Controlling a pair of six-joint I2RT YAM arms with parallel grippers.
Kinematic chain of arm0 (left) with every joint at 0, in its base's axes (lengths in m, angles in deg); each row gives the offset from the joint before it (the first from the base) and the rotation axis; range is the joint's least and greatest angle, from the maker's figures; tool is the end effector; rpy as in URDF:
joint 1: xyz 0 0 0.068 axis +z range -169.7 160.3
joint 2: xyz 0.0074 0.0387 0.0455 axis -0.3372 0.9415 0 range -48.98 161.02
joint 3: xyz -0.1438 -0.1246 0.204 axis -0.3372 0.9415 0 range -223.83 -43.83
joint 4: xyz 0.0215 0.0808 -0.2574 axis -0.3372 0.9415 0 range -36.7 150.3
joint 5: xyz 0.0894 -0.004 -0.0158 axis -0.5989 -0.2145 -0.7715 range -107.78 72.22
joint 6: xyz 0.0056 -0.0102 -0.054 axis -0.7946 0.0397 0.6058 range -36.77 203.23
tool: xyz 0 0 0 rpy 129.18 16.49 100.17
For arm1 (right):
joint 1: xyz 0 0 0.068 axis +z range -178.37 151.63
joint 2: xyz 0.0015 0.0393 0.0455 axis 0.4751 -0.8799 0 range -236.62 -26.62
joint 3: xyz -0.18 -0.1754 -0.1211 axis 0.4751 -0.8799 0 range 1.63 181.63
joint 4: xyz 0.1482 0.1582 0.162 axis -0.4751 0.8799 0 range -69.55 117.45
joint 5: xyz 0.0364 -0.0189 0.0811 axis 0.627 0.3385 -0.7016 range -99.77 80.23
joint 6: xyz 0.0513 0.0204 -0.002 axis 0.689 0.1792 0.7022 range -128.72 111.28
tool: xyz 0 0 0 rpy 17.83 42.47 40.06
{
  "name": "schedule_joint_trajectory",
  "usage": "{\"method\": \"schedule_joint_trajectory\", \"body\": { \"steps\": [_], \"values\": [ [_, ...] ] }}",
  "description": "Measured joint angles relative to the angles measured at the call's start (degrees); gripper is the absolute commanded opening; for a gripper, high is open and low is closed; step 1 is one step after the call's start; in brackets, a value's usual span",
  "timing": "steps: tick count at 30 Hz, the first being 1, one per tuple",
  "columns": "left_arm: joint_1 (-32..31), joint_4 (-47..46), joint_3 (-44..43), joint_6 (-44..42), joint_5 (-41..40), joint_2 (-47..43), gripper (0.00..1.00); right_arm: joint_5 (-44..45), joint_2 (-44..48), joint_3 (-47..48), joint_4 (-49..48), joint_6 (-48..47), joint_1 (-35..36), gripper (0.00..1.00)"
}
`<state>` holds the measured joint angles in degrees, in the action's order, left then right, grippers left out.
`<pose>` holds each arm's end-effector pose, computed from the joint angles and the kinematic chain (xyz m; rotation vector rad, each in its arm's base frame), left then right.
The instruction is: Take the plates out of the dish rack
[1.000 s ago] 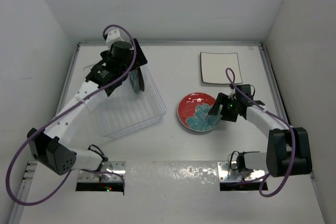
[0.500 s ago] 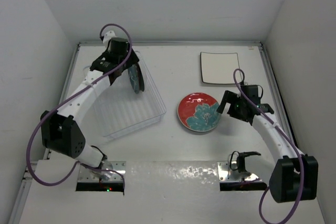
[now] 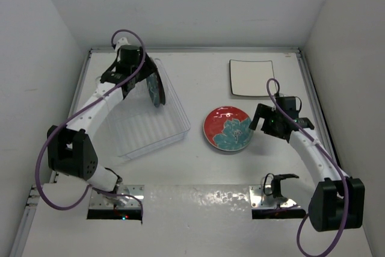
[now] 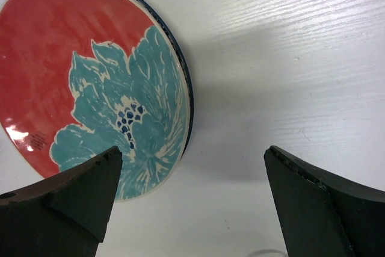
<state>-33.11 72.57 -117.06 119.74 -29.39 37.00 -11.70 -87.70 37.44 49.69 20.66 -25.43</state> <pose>0.3488 -0.0753 0.3268 -0.5438 2.0611 -0.3013 0.2097 0.0119 0.2049 0.5683 2.4785 0.2678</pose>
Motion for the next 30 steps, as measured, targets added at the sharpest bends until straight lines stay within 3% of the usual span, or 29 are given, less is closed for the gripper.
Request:
{"method": "schedule_joint_trajectory", "body": {
  "steps": [25,30],
  "values": [
    [0.39,-4.63,2.12,1.31,2.84,2.29,0.42,-0.28,-1.62,-0.57,-0.90,-0.94,0.00,0.99],
    [0.35,-5.64,2.03,1.40,3.43,2.89,0.27,-1.07,-1.62,-0.87,-1.33,-0.94,0.00,0.99]
  ]
}}
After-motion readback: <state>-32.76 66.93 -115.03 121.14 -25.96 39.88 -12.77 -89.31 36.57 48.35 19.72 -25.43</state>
